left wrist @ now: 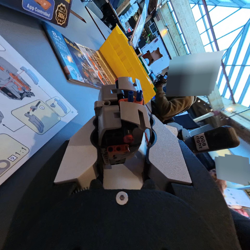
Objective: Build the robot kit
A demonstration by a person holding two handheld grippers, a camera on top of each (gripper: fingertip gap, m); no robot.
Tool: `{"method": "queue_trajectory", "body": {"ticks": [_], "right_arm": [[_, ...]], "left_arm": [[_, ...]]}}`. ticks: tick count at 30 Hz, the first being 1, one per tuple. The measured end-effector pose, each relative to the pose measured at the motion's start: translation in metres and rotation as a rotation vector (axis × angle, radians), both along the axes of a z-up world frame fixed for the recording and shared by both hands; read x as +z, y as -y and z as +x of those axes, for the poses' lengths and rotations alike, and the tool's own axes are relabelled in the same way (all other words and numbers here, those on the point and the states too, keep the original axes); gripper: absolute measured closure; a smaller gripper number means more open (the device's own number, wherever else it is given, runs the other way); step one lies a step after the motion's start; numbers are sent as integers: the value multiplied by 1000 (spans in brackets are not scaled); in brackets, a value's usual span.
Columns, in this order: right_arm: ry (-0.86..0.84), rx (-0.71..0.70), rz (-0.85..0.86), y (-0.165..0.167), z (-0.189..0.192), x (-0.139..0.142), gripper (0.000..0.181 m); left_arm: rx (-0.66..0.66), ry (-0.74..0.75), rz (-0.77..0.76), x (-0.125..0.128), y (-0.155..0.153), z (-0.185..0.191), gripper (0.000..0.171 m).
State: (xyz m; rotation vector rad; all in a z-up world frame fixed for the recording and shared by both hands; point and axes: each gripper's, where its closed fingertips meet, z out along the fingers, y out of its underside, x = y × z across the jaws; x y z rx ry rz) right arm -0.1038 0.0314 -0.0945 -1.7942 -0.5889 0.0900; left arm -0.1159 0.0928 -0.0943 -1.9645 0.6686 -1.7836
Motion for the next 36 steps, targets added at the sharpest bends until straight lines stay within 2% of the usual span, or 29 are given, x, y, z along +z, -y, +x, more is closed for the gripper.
{"method": "queue_trajectory", "body": {"ticks": [4, 9, 13, 23, 30, 34, 36], "right_arm": [[13, 43, -137, 2, -15, -23, 167], [20, -15, -147, -1, -18, -24, 172], [58, -7, -197, -2, -20, -36, 172], [9, -13, -152, -4, -16, -27, 173], [-1, 6, -143, -8, -17, -27, 154], [153, 70, -63, -11, -19, -23, 153], [159, 114, -58, -10, -22, -24, 153]], "left_arm": [[-3, -48, 107, 2, 5, 1, 99], [-3, -74, 165, 3, 9, 3, 100], [0, -64, 135, 2, 7, 2, 99], [11, -48, 65, 0, 3, 0, 99], [-5, -14, -34, -3, -2, -3, 99], [-26, 1, -61, -4, -2, -3, 98], [-34, 7, -66, -4, -1, -4, 99]]}}
